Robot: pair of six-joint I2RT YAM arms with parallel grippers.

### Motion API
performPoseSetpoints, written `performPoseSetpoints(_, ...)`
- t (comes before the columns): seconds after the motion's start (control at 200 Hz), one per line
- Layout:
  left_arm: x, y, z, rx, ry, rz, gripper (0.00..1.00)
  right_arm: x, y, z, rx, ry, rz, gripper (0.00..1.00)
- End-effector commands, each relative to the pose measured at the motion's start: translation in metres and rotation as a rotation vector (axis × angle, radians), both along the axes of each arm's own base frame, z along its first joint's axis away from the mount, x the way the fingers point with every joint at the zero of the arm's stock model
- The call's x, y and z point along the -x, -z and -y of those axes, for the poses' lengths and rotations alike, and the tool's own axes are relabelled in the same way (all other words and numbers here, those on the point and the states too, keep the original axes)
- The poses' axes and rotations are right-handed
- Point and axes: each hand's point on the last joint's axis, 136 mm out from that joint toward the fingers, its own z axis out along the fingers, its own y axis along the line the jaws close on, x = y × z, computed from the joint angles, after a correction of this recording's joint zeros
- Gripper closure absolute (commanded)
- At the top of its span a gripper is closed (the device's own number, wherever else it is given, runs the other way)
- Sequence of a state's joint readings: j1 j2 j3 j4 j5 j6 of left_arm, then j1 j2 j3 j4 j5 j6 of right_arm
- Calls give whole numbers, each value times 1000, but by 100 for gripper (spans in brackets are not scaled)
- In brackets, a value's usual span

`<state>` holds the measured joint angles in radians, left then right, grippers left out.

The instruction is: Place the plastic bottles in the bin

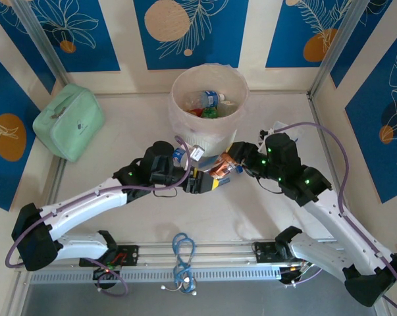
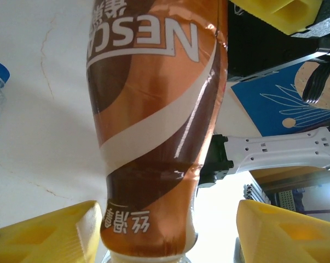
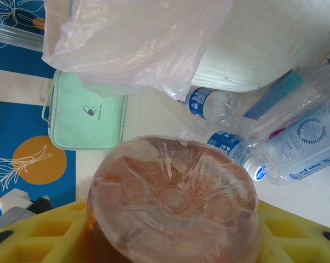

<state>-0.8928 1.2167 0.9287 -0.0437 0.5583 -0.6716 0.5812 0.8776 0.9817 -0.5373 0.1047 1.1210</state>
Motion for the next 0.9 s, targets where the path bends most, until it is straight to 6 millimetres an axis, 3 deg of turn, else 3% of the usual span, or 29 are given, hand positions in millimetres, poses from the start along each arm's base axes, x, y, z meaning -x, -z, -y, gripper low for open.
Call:
performPoseSetpoints(0.0,6,-20,6,48,46,43,38,-3,-16,-4,-40,11,26,46)
performPoseSetpoints(0.28,8,-19,6,46,57,41,46,-6,-18,-9,-73,10,17,45)
performPoseSetpoints(0.72,4,-21,3,31,35,81,69,-6,-20,-11,-79,3,14,45)
performPoseSetpoints(0.78,2,-21,1,22,23,90,71,-6,-20,-8,-72,11,14,41)
performPoseSetpoints(0.895,2,-23,-4,-5,17,124,72,-4,-23,4,-29,42,19,21)
